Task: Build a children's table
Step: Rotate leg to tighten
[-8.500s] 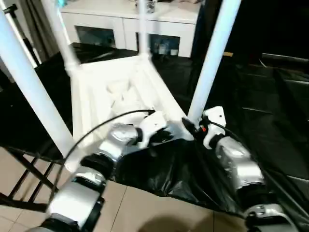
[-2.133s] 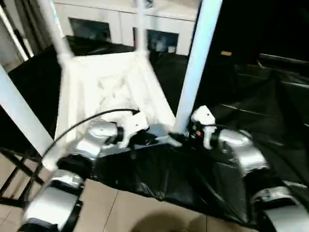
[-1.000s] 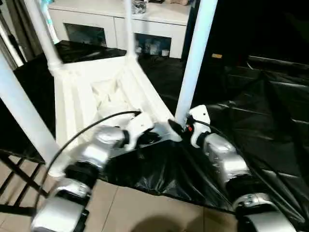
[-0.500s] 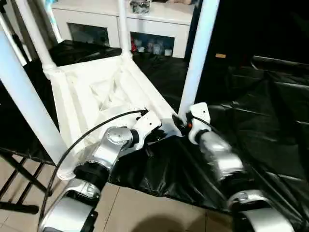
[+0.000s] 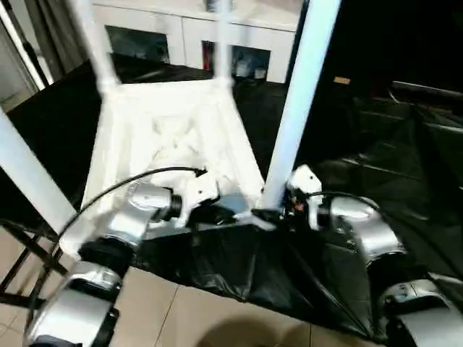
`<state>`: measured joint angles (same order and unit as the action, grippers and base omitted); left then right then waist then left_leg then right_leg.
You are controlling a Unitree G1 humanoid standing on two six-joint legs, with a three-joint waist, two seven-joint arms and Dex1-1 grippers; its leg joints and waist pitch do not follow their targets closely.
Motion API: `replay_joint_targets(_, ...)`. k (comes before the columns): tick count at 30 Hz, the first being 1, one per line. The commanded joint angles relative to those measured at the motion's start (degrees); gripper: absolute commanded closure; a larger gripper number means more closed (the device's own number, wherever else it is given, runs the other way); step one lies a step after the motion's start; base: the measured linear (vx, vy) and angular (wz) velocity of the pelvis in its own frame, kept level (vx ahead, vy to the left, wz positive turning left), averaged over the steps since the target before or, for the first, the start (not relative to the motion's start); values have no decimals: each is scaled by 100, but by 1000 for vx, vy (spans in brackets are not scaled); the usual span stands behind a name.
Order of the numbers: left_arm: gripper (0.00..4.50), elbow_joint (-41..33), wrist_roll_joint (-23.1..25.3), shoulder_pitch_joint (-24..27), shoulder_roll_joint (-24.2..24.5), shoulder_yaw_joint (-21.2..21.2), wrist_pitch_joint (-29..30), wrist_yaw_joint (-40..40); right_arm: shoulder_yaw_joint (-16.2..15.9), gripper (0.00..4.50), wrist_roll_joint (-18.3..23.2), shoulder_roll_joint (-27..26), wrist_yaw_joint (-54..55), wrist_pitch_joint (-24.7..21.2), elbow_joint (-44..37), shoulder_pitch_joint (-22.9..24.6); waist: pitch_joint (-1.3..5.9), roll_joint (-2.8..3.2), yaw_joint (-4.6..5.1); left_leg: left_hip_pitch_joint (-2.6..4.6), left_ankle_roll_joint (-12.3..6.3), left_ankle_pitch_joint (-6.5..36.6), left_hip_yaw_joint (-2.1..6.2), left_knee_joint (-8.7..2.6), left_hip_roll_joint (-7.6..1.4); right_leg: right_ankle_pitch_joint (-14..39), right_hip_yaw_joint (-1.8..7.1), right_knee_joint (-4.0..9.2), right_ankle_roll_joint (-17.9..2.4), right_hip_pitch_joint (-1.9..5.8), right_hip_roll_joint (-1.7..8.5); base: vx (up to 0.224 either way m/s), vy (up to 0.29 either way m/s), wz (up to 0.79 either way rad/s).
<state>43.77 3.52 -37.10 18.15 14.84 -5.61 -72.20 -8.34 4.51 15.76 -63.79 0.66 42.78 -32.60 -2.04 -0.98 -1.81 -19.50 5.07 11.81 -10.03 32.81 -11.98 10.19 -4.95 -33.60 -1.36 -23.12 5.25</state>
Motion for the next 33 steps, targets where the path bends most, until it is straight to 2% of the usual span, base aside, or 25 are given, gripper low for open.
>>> replay_joint_targets(1,450,172,113,-36,-42,355,-129,-296,-365,154,56,-39,-595,-218,-56,12,317,13,-27,-31,-736,618,-48,-317,-172,243,265,228,-1700,352,289,0,0,0)
replay_joint_targets(2,450,172,113,-36,-42,355,-129,-296,-365,180,56,-39,-595,-218,-56,12,310,17,-43,-18,-693,708,-54,-320,-168,379,268,246,-1674,339,288,0,0,0)
replay_joint_targets(6,450,345,156,-105,5,353,-229,-348,-498,196,-6,19,-835,-184,-2,-13,289,3,-84,-22,-470,911,-44,-340,-167,833,279,277,-1507,333,299,0,0,0)
replay_joint_targets(10,450,449,105,-154,21,268,-268,-388,-451,200,-12,-67,-803,-201,-12,15,289,-3,-91,-32,-403,880,-39,-341,-157,1013,280,291,-1407,334,298,0,0,0)
replay_joint_targets(14,450,425,104,-124,30,207,-214,-242,-305,201,1,-193,-392,-250,-16,53,289,9,-89,-29,-382,840,-36,-345,-156,973,276,285,-1402,330,294,0,0,0)
replay_joint_targets(15,450,405,109,-105,31,183,-176,-152,-246,201,-34,-234,-141,-228,5,63,283,17,-90,-24,-349,859,-34,-354,-160,1029,280,294,-1382,322,298,0,0,0)
replay_joint_targets(16,450,374,165,-51,-27,89,-17,363,51,201,-86,-414,920,-162,110,132,250,10,-61,-23,-238,1096,-27,-379,-149,1442,286,337,-1269,307,308,0,0,0)
replay_joint_targets(17,450,372,167,-49,-30,84,-10,387,62,201,-86,-421,955,-164,113,134,242,7,-42,-12,-176,1199,-18,-388,-143,1660,289,365,-1198,295,315,0,0,0)
replay_joint_targets(18,450,357,184,-36,-53,54,36,543,134,201,-89,-465,1191,-176,135,152,239,-5,-11,9,-90,1394,3,-397,-125,2122,279,413,-1051,286,317,0,0,0)
replay_joint_targets(19,450,292,201,-4,-121,19,173,763,248,201,-135,-559,1697,-161,202,183,240,-24,8,2,-68,1405,14,-403,-120,2262,279,427,-984,288,312,0,0,0)
replay_joint_targets(20,450,292,201,-4,-121,19,173,763,248,201,-135,-559,1697,-161,202,183,227,-5,32,-3,-43,1462,23,-413,-116,2436,282,450,-906,267,305,0,0,0)
replay_joint_targets(22,450,128,341,62,-261,39,411,1206,463,201,-202,-780,2660,-187,376,217,221,8,65,9,-1,1565,35,-427,-123,2608,278,477,-816,240,303,0,0,0)
replay_joint_targets(23,450,-17,379,97,-486,1,712,1630,595,201,-257,-999,3405,-202,523,219,223,-4,83,7,23,1606,40,-431,-121,2677,275,485,-768,237,299,0,0,0)
replay_joint_targets(25,450,-128,364,111,-770,-28,975,1966,673,201,-279,-1248,3985,-232,626,188,215,1,115,23,63,1636,36,-426,-110,2709,275,501,-762,207,287,0,0,0)
replay_joint_targets(29,450,-36,366,44,-1132,-31,1060,2441,708,201,-302,-1655,4495,-234,584,116,234,-22,156,-3,-119,1650,24,-411,-74,2562,302,514,-733,197,252,0,0,0)
replay_joint_targets(33,450,68,387,-7,-1237,11,990,2561,645,201,-358,-1803,4663,-224,583,40,233,-4,154,-19,-170,1615,21,-417,-68,2463,316,506,-753,200,245,0,0,0)
